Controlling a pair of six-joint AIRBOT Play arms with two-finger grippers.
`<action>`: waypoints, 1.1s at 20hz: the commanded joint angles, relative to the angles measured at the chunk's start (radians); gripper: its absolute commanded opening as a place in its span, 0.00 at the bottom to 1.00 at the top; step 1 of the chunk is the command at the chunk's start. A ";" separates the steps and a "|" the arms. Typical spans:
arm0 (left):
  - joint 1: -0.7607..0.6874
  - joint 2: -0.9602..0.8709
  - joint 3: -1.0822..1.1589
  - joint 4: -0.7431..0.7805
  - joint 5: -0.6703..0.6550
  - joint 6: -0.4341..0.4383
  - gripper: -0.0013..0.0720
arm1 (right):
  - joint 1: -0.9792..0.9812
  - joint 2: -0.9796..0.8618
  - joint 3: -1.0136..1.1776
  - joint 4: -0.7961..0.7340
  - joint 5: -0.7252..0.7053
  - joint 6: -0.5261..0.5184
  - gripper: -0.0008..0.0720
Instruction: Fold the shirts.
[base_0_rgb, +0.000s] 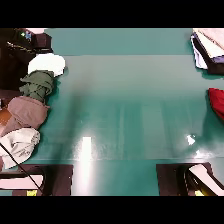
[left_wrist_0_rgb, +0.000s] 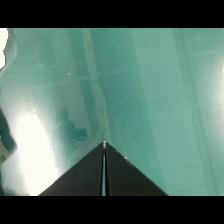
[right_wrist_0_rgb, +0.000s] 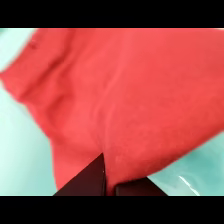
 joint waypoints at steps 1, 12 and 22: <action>0.000 0.000 0.000 -0.002 0.001 0.007 0.05 | -0.029 0.003 -0.005 -0.173 0.063 0.063 0.08; 0.000 0.000 0.000 -0.002 0.044 0.008 0.05 | -0.089 0.000 0.178 -0.071 0.153 0.062 0.80; 0.000 0.000 0.000 0.000 0.071 0.007 0.05 | 0.842 0.001 0.277 -0.045 0.220 0.073 0.03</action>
